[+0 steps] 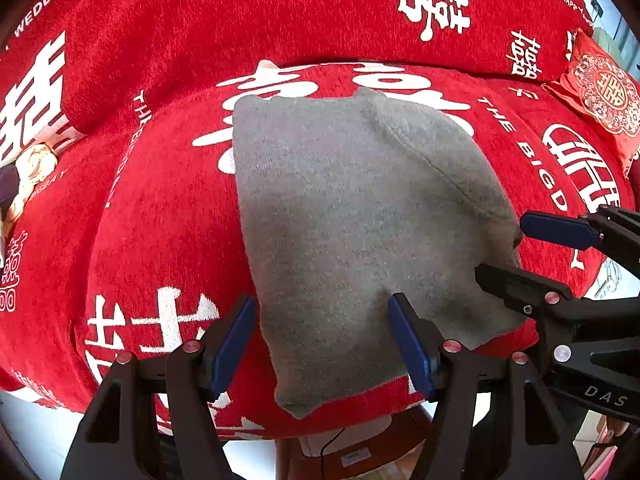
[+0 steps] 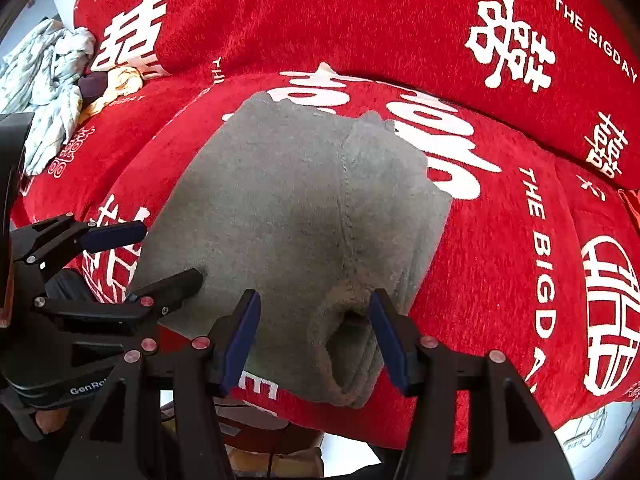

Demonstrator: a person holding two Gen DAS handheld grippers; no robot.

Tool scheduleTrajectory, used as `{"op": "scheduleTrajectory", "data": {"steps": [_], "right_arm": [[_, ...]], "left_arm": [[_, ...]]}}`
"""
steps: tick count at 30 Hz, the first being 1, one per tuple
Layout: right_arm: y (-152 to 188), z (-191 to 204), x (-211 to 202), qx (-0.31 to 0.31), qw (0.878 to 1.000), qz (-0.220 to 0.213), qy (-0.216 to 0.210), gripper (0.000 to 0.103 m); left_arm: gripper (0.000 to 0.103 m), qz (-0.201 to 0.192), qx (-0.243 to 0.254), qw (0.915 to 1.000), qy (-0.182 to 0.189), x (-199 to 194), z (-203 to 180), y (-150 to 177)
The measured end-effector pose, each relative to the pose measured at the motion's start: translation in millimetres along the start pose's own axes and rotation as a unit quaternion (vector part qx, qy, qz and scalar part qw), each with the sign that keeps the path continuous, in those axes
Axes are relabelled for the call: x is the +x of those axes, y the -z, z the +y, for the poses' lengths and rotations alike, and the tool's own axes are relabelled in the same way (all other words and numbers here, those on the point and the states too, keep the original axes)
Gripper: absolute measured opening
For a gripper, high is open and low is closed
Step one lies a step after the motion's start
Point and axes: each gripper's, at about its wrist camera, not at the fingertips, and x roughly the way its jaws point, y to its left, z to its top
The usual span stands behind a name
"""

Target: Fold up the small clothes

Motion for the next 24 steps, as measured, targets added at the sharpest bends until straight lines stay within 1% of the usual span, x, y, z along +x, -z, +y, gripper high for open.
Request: {"op": "scheduleTrajectory", "data": {"steps": [3,7,12,17,21,24], "right_arm": [[1.0,0.0,0.8,-0.001,1.000,0.002,0.001,0.061],[0.9,0.5,1.0,-0.002,1.000,0.003,0.002,0.061],[0.9,1.1,1.5,-0.003,1.000,0.004,0.004,0.061],[1.6,2.1,1.8,-0.003,1.000,0.004,0.005,0.061],[1.5,2.1,2.2,-0.004,1.000,0.004,0.006,0.061],[1.6,2.4,2.4,-0.005,1.000,0.004,0.006,0.061]], "left_arm": [[0.069,0.001,-0.006,1.0000,-0.006,1.6,0.2,1.5],[0.069,0.006,-0.006,1.0000,-0.005,3.0,0.0,3.9],[0.069,-0.006,-0.017,0.9997,-0.016,1.7,0.3,6.1],[0.069,-0.007,-0.012,0.9996,-0.026,0.9,-2.4,6.8],[0.069,0.001,-0.018,0.9996,-0.021,1.6,-1.0,6.8],[0.069,0.011,-0.029,0.9995,-0.010,5.2,3.6,6.3]]}}
